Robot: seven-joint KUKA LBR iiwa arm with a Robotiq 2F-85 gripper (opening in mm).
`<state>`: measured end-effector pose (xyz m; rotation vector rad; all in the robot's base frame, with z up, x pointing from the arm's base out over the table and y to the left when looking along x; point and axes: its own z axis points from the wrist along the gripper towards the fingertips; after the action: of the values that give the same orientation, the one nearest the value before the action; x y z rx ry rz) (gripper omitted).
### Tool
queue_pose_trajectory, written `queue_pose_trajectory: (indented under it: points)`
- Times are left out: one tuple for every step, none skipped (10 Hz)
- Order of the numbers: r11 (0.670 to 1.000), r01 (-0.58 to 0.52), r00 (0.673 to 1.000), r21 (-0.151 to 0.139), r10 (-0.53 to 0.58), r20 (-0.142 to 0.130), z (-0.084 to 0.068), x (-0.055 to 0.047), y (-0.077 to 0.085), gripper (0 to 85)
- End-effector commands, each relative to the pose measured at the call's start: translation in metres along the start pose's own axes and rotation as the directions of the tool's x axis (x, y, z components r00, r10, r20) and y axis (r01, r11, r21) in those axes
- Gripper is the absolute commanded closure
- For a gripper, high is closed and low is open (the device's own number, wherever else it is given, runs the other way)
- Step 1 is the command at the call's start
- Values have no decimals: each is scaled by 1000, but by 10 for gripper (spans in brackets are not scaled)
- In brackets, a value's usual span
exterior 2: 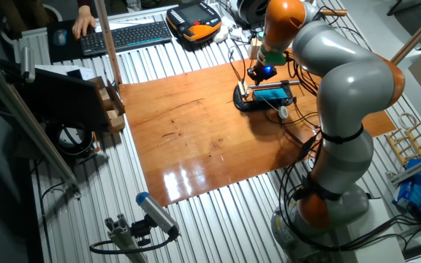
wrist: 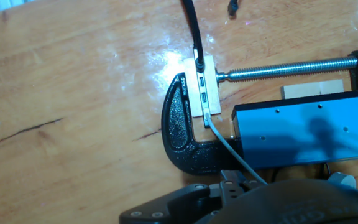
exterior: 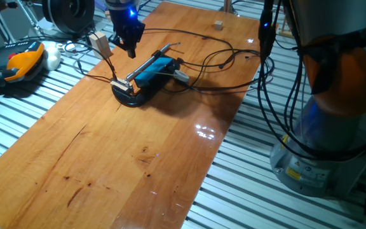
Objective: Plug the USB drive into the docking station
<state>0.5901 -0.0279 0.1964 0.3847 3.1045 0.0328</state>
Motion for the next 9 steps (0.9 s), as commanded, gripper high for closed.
queue_pose_trajectory:
  points:
    - [1000,0,1000,9,0,12,0,0,0,850]
    - [1000,14,999,15,-15,31,0,0,0,850]
    - [999,41,998,15,-41,57,0,0,0,850]
    - [997,73,994,32,-75,80,0,0,0,850]
    - [997,72,994,42,-75,82,0,0,0,850]
    - [998,56,994,38,-60,90,0,0,0,850]
    - [998,51,993,38,-54,101,0,0,0,850]
    - [998,52,993,43,-57,107,2,-7,-2,850]
    - [997,63,992,41,-67,109,6,-16,-6,850]
